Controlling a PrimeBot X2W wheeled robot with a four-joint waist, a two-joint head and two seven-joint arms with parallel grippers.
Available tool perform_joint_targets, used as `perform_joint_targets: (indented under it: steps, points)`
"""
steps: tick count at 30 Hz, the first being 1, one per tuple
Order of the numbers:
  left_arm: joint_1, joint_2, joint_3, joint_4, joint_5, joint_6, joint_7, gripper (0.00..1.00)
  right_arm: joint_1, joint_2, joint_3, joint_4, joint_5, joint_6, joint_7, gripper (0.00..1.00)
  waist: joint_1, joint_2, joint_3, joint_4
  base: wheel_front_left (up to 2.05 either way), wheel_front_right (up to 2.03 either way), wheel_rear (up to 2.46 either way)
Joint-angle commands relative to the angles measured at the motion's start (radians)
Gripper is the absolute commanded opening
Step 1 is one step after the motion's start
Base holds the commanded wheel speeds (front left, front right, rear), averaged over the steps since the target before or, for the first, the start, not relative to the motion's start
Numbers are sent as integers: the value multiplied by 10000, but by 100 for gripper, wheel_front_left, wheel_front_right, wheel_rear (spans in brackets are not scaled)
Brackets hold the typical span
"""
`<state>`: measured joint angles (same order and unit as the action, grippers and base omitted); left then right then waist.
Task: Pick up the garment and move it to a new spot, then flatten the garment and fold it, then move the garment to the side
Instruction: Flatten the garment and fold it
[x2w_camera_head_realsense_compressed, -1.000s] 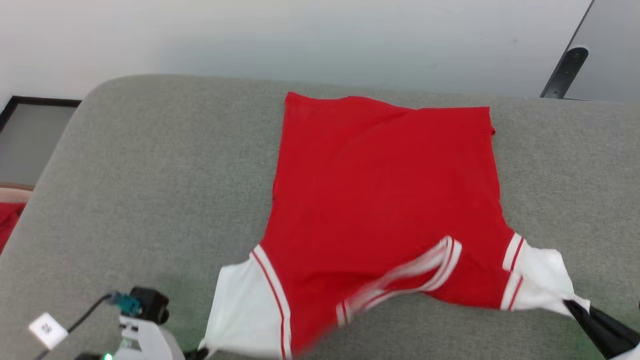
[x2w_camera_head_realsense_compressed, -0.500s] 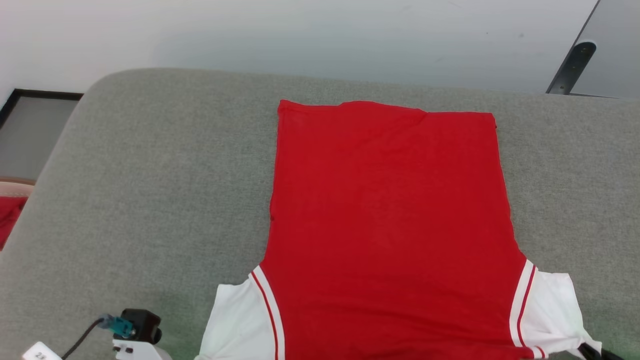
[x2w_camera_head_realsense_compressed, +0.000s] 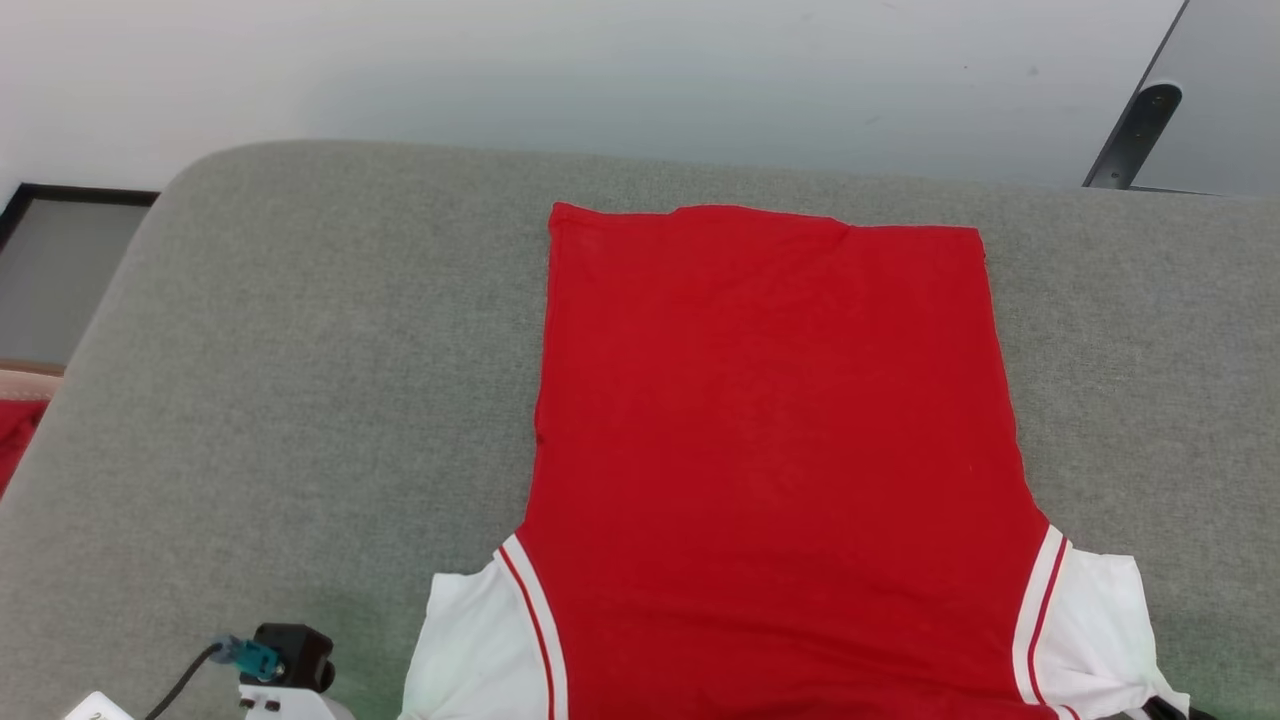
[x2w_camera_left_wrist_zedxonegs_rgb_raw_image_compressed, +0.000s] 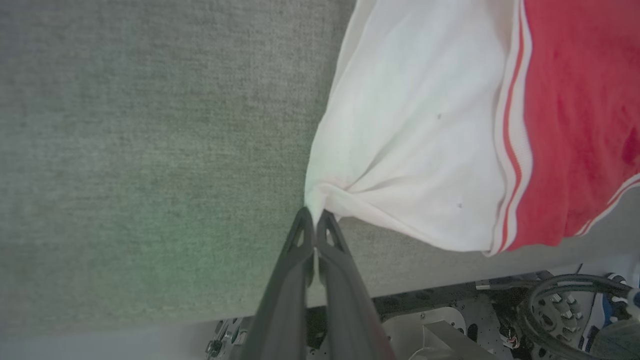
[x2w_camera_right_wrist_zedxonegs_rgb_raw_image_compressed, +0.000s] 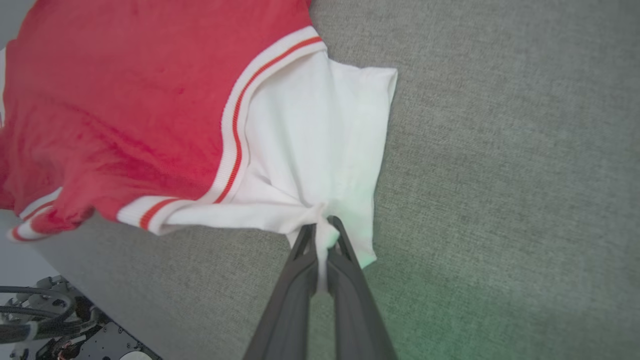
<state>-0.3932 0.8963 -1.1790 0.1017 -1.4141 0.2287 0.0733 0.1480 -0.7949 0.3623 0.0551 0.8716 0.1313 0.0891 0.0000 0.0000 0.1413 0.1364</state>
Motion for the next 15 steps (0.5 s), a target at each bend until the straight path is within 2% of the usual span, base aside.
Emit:
perform_joint_targets:
  steps: [1, 9, 12, 15]
  points:
    - [-77, -71, 3, 14, 96, -7, -15, 0, 0, 89, -64, -34, -56, -7, 67, 0, 0, 0, -11, -11, 0, 0, 0]
    - [-80, -130, 42, 62, 110, -63, -106, 0, -129, 310, -245, -39, -277, -7, 435, 0, 0, 0, -99, -28, 0, 0, 0]
    - [-111, -165, 66, 66, 120, -53, -146, 0, -244, 404, -328, -37, -511, -7, 716, 100, 0, 0, -117, -28, 0, 0, 0]
    - [-138, -240, 109, 77, 157, -16, -238, 0, -414, 507, -515, -147, -576, -7, 1049, 100, 0, 0, -132, -23, 0, 0, 0]
